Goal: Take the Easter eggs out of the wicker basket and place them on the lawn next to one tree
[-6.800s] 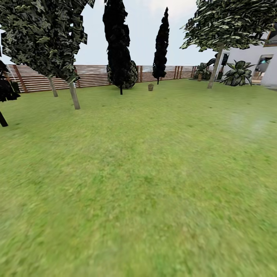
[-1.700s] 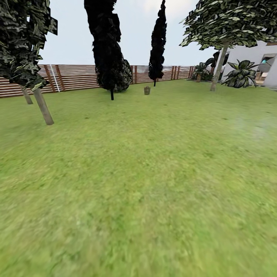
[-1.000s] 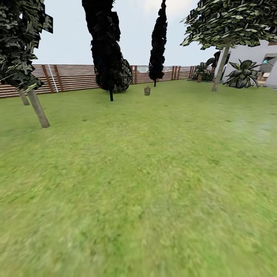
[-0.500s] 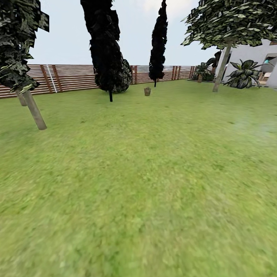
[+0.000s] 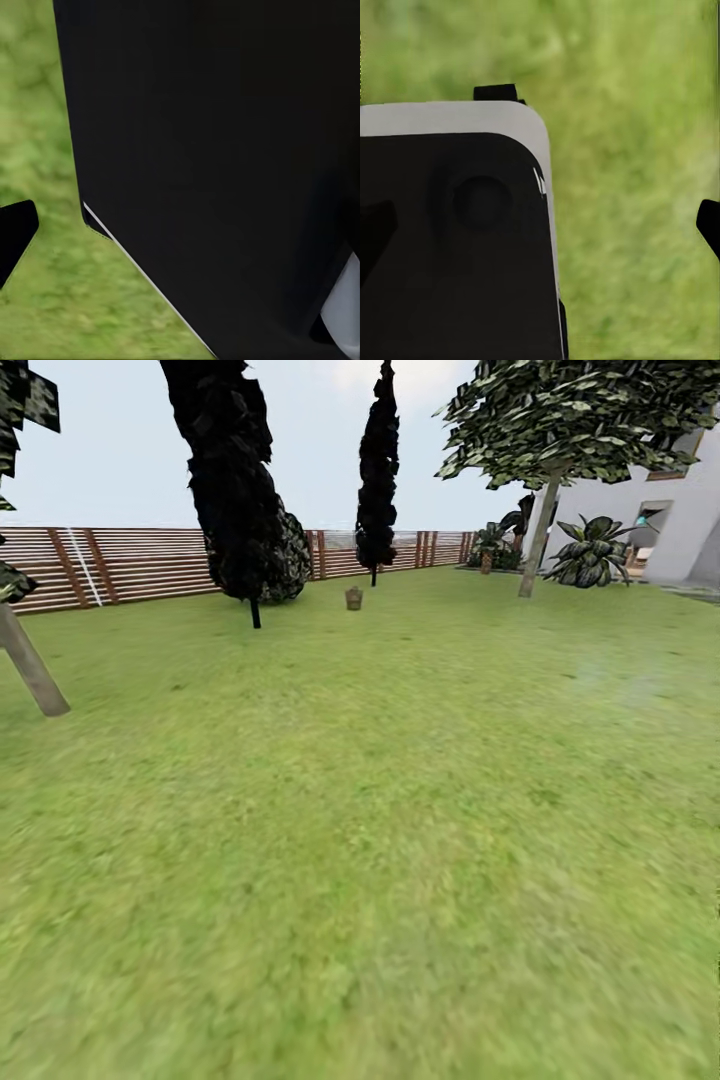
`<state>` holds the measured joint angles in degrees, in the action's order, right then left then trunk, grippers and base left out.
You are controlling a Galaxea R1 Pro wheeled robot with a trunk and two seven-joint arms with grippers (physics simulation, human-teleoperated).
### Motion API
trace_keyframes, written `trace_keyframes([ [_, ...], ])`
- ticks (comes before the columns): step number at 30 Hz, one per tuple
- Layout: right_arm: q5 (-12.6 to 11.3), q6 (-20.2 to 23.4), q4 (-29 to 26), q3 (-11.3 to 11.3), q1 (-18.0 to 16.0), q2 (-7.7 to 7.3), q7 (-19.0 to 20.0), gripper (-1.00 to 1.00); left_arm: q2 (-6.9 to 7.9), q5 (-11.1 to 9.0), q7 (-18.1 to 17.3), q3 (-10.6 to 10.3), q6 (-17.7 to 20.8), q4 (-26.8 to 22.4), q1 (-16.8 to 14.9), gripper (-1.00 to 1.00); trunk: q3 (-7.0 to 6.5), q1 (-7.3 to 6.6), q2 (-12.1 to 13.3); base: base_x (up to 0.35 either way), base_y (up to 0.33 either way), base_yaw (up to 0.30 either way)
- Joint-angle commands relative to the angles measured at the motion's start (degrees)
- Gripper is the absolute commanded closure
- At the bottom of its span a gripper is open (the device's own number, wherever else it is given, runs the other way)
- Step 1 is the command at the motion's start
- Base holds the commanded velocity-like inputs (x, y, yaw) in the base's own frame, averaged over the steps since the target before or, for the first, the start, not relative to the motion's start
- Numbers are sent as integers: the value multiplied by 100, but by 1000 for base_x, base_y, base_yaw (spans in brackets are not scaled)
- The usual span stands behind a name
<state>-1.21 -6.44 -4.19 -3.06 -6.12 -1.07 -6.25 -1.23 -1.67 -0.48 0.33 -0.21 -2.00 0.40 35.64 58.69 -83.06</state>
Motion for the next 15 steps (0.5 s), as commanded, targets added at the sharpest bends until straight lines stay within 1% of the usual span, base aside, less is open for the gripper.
trace_keyframes([
  [1, -14, -25, 6, -28, -4, 1, 1, -100, 0, -17, -5, 2, -4, -11, 4, -100, 4, 4, -2, 341, 0, -81],
  [8, 30, -26, 15, -28, -4, -3, 1, -100, 0, -17, -5, 2, -2, -11, 4, -100, 4, 4, -2, 341, 0, -19],
  [15, 38, -32, 197, -25, -4, 0, 1, -100, 0, -17, -5, 2, -3, -11, 4, -100, 4, 4, -2, 341, 0, 0],
])
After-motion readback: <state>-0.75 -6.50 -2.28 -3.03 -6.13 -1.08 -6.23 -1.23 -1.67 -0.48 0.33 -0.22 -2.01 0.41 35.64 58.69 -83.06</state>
